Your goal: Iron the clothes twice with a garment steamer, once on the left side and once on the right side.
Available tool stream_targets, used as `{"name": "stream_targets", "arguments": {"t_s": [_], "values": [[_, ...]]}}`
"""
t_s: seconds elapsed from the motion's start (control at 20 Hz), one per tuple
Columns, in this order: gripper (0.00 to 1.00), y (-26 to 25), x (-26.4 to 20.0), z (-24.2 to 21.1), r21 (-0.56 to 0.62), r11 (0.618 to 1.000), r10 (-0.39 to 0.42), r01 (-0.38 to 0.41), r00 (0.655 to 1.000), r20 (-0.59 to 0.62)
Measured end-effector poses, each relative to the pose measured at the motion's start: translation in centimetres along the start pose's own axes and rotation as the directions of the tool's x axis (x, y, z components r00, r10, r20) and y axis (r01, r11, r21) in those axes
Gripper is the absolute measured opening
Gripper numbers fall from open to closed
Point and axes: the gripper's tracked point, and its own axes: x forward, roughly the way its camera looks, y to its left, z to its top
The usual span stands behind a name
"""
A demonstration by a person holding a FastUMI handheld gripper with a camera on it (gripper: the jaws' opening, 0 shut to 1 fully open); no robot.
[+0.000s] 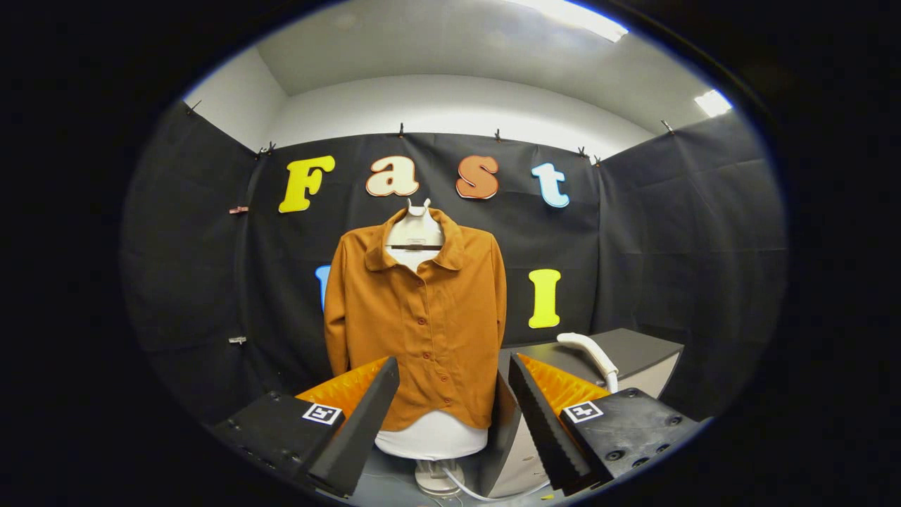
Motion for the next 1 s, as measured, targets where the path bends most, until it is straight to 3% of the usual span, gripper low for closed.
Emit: {"name": "stream_targets", "arguments": {"t_s": [0.45,1.0], "values": [[0.98,-4.7,2.7,-1.7,-0.013,0.989,-0.146,0.146,0.988,-0.041],[0.98,-18.2,13.9,-2.3,-0.036,0.968,-0.251,0.249,0.966,-0.063]]}}
